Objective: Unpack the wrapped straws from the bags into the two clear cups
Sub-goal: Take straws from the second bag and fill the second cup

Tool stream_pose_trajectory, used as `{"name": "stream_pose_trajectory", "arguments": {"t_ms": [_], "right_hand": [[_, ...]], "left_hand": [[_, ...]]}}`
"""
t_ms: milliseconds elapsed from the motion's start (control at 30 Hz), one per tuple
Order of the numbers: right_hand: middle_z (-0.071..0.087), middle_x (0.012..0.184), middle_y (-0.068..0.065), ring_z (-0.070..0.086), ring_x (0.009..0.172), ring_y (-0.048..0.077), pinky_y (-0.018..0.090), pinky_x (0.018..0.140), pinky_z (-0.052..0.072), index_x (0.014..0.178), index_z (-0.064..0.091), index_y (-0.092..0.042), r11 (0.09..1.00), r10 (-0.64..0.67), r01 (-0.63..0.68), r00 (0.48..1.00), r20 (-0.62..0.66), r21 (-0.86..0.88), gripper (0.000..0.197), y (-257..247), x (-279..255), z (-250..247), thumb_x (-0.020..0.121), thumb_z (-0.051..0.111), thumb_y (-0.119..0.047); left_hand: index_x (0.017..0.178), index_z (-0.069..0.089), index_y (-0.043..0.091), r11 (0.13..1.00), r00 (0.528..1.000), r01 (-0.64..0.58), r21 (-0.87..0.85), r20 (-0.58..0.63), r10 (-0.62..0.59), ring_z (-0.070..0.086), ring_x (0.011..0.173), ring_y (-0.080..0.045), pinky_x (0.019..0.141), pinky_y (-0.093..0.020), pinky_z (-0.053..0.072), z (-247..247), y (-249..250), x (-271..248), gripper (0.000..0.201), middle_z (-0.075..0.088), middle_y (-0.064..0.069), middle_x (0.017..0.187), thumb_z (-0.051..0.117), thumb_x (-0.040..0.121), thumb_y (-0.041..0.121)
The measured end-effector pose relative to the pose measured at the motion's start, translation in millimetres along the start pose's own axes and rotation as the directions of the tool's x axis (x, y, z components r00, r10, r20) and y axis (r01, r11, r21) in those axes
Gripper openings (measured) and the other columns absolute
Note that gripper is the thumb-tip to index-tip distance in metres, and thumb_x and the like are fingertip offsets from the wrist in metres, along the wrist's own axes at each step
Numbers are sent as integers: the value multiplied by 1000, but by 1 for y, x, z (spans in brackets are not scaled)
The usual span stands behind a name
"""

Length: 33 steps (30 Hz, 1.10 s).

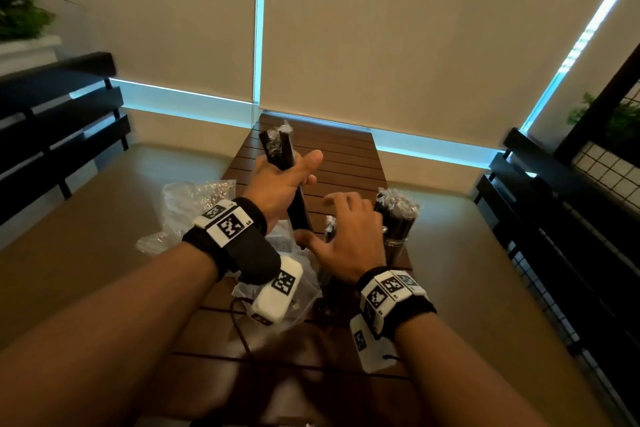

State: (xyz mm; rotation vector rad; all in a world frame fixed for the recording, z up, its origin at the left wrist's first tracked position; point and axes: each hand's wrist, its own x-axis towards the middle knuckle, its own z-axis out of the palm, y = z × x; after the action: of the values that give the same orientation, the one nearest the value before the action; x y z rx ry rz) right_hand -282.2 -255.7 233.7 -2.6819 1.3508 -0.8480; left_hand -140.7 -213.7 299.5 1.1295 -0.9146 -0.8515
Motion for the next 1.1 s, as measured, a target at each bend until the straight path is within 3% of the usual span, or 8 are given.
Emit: {"name": "stream_pose_trajectory", "arguments": {"t_ms": [133,300,500,600,800,933,1000,1100], "right_hand": [[35,145,1,33,132,22,44,107,36,140,33,-32,977,210,-211,977,42,27,100,41,-18,10,60,59,-84],[13,160,7,11,148,25,44,119,22,153,8,-25,911,338,-375,918,206,175,124,62,-25,38,59,73,-73],[35,148,-1,35,135,14,32,111,34,146,28,-23,854,311,-357,933,179,379,106,62,-16,54,61,81,-58],[43,135,-3,41,115,4,21,96,35,139,35,-25,840,317,-343,939,134,419,94,64,-16,52,62,83,-48],[43,127,-8,41,111,4,25,96,40,136,35,-26,832,316,-331,942,112,445,86,65,-17,47,65,82,-37],[43,132,-6,45,111,5,27,97,43,136,36,-28,804,343,-357,932,118,475,83,63,-17,47,68,83,-35],[41,131,-8,44,109,3,25,96,42,137,35,-28,801,326,-352,935,140,484,84,63,-16,45,68,83,-34],[40,128,-9,43,107,3,24,94,41,137,35,-28,810,308,-340,940,145,479,84,64,-14,44,69,83,-35]], "left_hand": [[71,51,21,999,995,-33,-22,-98,31,66,77,-11,80,-36,48,5,-13,13,28,60,4,71,72,82,37],[63,50,23,999,999,-32,-5,-40,32,69,85,-21,87,-43,49,29,-34,21,32,62,1,75,74,80,35],[64,49,19,998,997,-59,-10,56,60,68,78,-15,84,-39,51,46,-43,30,32,60,1,70,73,83,30],[65,48,17,999,997,-36,-22,70,37,66,75,-11,82,-36,49,48,-53,33,32,57,-2,70,71,84,27],[61,46,13,992,984,2,126,176,-25,49,56,-8,62,-17,47,47,-88,33,36,46,5,56,72,85,19],[70,50,6,982,972,0,187,232,-44,45,60,-15,64,-22,44,51,-87,38,32,41,-10,65,72,85,22],[66,49,9,973,965,-8,233,255,-53,45,57,-11,63,-21,44,52,-85,42,34,44,-3,61,73,84,26],[58,50,18,968,969,17,252,232,-78,52,59,-13,70,-36,51,53,-91,42,36,51,5,57,75,82,28]]}}
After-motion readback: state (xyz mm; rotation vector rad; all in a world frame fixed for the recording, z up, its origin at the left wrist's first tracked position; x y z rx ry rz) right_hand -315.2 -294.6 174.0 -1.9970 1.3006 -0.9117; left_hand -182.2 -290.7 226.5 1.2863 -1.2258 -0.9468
